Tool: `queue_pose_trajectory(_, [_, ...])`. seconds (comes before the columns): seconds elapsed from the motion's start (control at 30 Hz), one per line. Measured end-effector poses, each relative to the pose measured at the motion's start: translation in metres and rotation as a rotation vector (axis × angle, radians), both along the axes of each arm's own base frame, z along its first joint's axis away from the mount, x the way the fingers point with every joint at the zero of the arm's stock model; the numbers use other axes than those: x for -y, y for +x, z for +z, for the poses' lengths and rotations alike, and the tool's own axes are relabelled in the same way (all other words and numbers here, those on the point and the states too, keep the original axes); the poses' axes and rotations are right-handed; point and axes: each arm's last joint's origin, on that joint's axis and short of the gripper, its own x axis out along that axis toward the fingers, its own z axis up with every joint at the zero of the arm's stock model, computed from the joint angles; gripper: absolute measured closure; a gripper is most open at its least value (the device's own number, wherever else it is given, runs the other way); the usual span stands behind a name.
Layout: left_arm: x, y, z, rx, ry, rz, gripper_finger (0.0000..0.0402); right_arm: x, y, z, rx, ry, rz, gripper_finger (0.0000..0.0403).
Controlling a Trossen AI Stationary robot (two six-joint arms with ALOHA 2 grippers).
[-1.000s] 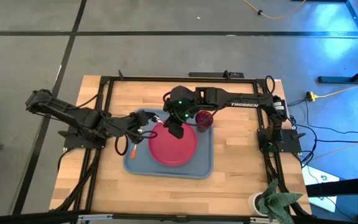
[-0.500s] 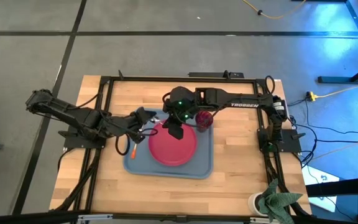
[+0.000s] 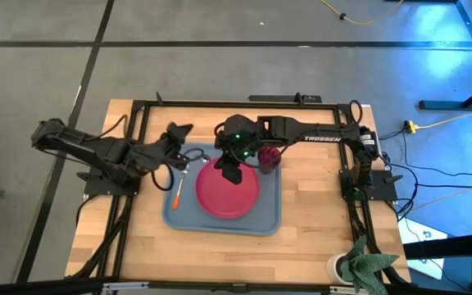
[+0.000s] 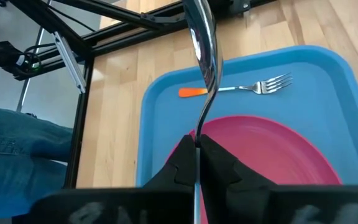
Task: Pick and place plate/cup/fork/spoon on tray
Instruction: Put the orange spoon on the blue serving tray to the left of the red plate
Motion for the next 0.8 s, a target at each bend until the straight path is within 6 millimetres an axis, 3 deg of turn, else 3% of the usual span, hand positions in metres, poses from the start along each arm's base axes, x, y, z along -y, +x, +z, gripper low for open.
queue_pose_trajectory(0.43, [-0.016, -0.038, 0.025, 0.156, -0.017, 0.105, 0.0327, 0.001, 0.000, 0.001, -0.013, 0.049, -0.060, 0.0397])
queue_pose_trajectory(0.8, [-0.022, -0.071, 0.041, 0.405, -0.121, 0.196, 0.0327, -0.009, 0.007, 0.006, 0.039, 0.116, -0.428, 0.0399])
